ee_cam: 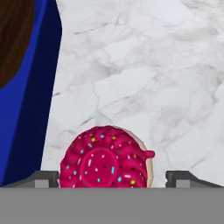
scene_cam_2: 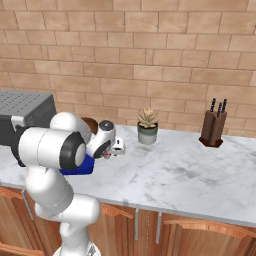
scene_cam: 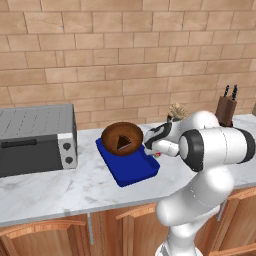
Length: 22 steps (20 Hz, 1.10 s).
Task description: Place the bowl with cake and the cupcake onto the tray.
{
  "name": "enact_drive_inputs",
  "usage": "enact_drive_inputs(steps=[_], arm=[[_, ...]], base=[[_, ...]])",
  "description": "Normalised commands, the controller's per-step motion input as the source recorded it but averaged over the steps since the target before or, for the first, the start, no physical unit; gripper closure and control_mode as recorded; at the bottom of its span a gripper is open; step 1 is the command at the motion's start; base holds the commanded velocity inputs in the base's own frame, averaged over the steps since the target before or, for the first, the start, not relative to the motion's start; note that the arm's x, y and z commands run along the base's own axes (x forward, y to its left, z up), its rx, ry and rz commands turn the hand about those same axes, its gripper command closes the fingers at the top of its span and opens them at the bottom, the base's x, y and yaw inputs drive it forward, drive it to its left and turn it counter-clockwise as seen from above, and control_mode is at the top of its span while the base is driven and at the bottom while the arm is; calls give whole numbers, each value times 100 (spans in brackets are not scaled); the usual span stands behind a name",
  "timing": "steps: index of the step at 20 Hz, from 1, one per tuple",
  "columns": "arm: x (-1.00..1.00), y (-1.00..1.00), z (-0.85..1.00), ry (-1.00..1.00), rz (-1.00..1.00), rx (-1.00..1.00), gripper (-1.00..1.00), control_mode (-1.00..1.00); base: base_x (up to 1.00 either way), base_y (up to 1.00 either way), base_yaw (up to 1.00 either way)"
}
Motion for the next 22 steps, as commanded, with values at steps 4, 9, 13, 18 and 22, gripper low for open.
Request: enact_drive_inputs(steps=[4, 9, 13, 18, 22], arm=[[1, 0, 0, 0, 0, 0, 100, -100], [0, 0, 21, -1, -5, 2, 100, -100], [0, 0, 61, 0, -6, 3, 100, -100], [-2, 1, 75, 1, -1, 2, 100, -100], [-23, 22, 48, 2, 0, 0, 100, -100]], base=[[0, 0, 0], [0, 0, 0], [0, 0, 0], [0, 0, 0], [0, 0, 0]])
